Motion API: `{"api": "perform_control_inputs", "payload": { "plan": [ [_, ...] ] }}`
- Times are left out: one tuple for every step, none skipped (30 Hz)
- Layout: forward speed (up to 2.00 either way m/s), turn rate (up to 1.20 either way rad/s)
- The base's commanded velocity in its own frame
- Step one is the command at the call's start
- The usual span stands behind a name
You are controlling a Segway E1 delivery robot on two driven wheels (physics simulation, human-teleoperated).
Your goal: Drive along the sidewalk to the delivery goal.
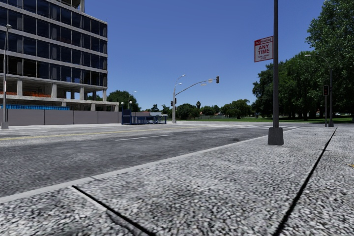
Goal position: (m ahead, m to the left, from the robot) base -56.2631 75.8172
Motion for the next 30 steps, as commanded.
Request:
{"api": "perform_control_inputs", "payload": {
  "plan": [
    [0.00, 0.00],
    [0.00, 0.00],
    [0.00, 0.00],
    [0.00, 0.00],
    [0.00, 0.00],
    [0.00, 0.00],
    [0.02, 0.00],
    [0.14, 0.00],
    [0.26, 0.00],
    [0.26, 0.00],
    [0.34, 0.00],
    [0.36, 0.00],
    [0.37, 0.00],
    [0.40, 0.00],
    [0.40, 0.00],
    [0.41, 0.00],
    [0.42, 0.00],
    [0.42, 0.00],
    [0.42, 0.00],
    [0.42, 0.00],
    [0.42, 0.00],
    [0.42, 0.00],
    [0.42, 0.00],
    [0.42, 0.00],
    [0.42, 0.00],
    [0.42, 0.00],
    [0.43, 0.00],
    [0.43, 0.00],
    [0.47, 0.00],
    [0.57, 0.00]
  ]
}}
